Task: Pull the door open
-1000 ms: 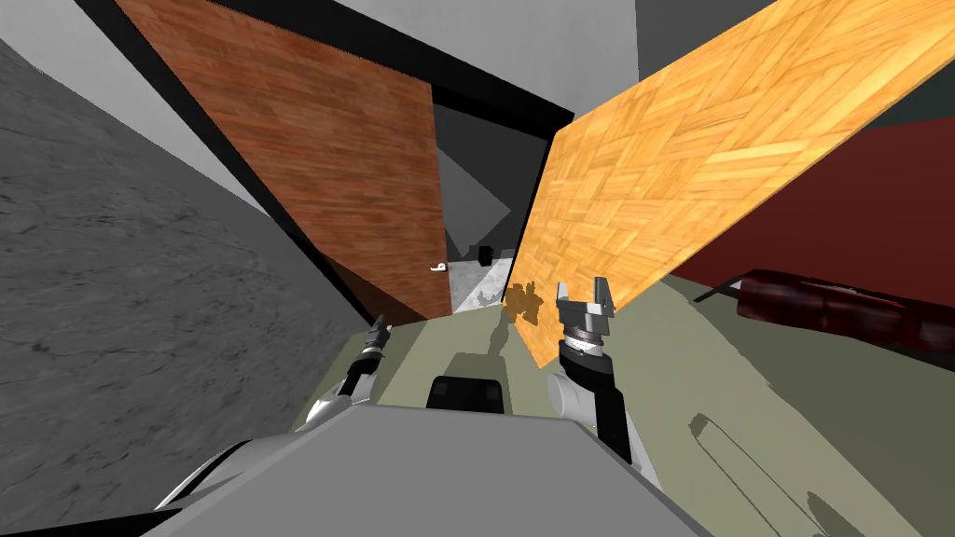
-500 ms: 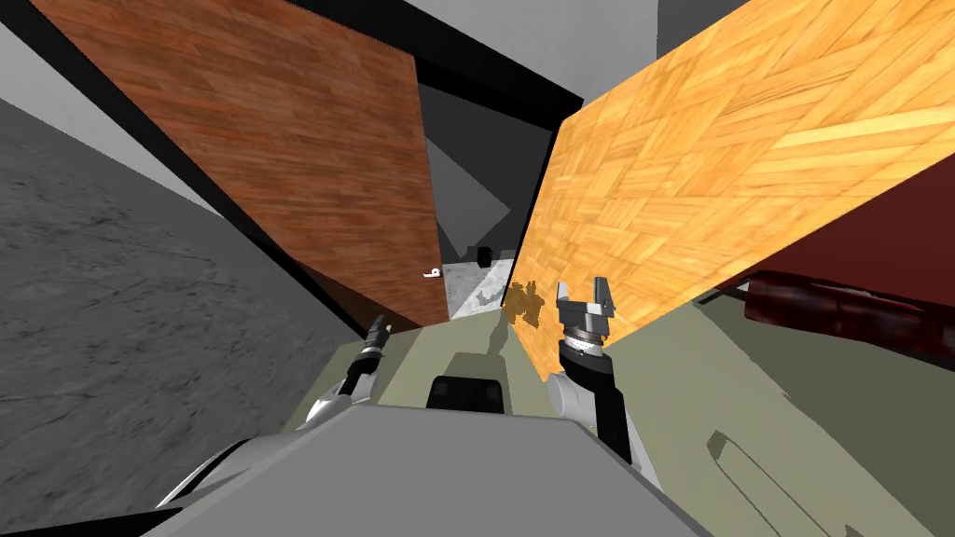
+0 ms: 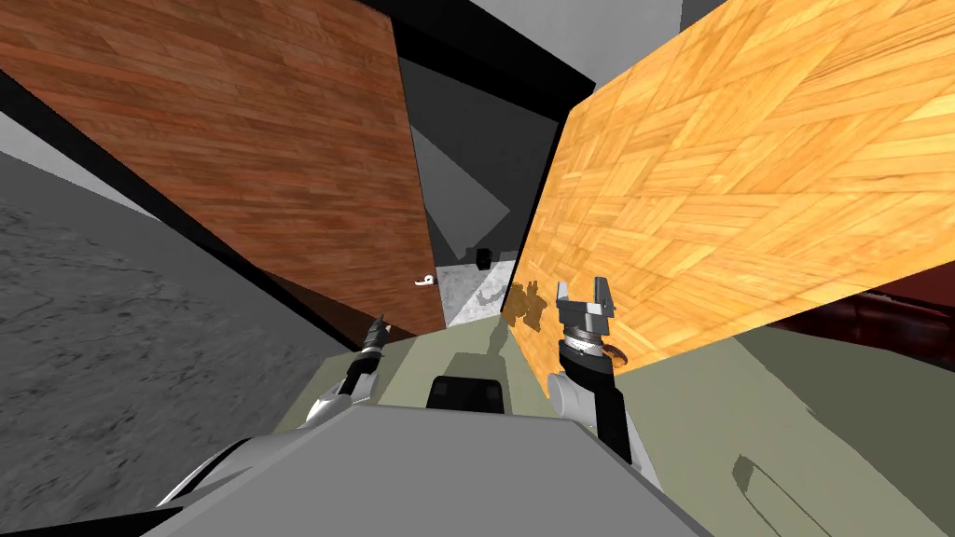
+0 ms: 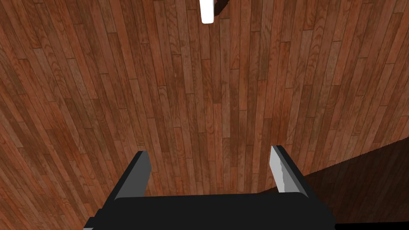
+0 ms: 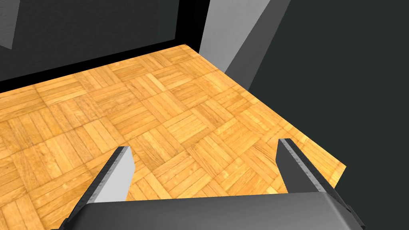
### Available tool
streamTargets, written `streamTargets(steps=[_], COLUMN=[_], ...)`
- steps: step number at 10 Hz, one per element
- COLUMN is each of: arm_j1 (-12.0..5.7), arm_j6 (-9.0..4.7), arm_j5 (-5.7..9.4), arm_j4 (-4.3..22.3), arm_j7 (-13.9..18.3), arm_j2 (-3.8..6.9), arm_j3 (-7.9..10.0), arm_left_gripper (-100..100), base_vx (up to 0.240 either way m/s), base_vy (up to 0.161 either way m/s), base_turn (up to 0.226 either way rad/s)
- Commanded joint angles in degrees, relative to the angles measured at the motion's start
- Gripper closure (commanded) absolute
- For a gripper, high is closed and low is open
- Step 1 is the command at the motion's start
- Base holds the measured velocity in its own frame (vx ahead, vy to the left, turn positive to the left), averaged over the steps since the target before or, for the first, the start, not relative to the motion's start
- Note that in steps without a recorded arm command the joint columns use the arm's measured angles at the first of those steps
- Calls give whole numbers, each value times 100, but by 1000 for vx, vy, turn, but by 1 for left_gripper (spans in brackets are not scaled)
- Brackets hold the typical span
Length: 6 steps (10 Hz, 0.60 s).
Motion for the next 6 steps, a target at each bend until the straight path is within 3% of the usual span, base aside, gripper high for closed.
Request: streamTargets(steps=[1, 6], arm_j1=[-11, -29], arm_j6=[-4, -9], arm_j5=[1, 4], arm_j4=[18, 51], arm_j7=[0, -1], arm_j2=[1, 4], arm_j3=[7, 29], arm_left_gripper=[-100, -100], base_vx=[213, 233], base_vy=[-48, -47], base_turn=[-6, -5])
